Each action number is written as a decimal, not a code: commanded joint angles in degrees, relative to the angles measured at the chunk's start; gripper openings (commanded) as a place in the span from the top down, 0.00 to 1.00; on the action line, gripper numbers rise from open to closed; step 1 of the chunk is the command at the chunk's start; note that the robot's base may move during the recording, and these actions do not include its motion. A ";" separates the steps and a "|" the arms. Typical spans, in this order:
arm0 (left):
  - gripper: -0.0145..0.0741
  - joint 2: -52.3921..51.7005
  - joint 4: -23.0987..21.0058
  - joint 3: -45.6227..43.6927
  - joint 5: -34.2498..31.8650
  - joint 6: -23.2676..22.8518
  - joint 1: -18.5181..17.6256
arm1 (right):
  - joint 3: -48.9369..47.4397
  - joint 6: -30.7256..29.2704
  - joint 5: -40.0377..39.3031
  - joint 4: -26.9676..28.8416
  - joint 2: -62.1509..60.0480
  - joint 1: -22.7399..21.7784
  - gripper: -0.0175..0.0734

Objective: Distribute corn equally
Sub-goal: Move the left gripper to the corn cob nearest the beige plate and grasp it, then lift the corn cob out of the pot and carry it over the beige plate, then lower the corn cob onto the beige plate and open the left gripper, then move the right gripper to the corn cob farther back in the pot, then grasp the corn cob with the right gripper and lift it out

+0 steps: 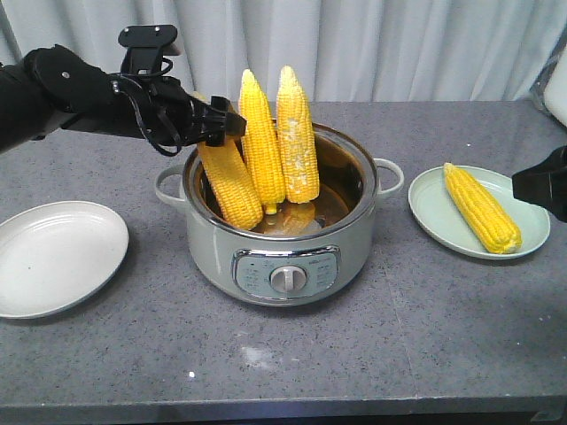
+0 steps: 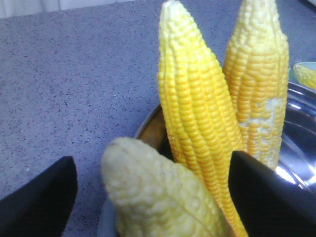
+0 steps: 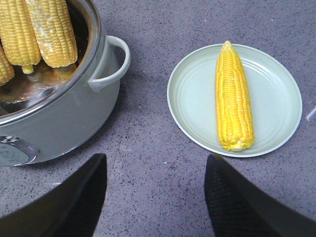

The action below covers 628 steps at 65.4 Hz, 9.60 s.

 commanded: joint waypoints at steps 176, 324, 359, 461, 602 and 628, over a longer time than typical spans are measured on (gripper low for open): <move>0.59 -25.67 61.95 -1.94 33.41 -33.52 -0.24 | -1.39 -0.57 -2.70 0.68 -0.94 -0.08 0.35; 0.23 -27.45 27.62 5.57 17.52 -13.76 8.17 | -1.39 -0.57 -2.70 0.68 -0.94 -0.08 0.35; 0.23 -51.07 22.08 25.65 12.30 -8.97 8.17 | -1.39 -0.57 -2.70 0.68 -0.94 -0.08 0.35; 0.23 -51.49 22.08 25.59 12.60 -8.97 8.22 | -35.30 -40.25 0.62 35.06 37.16 5.08 0.17; 0.23 -51.50 22.08 25.59 12.54 -9.02 8.22 | -49.70 -36.92 -2.46 41.52 45.92 10.06 0.58; 0.23 -51.50 22.08 25.59 12.54 -9.02 8.22 | -48.12 -22.01 8.45 35.95 35.73 10.12 0.58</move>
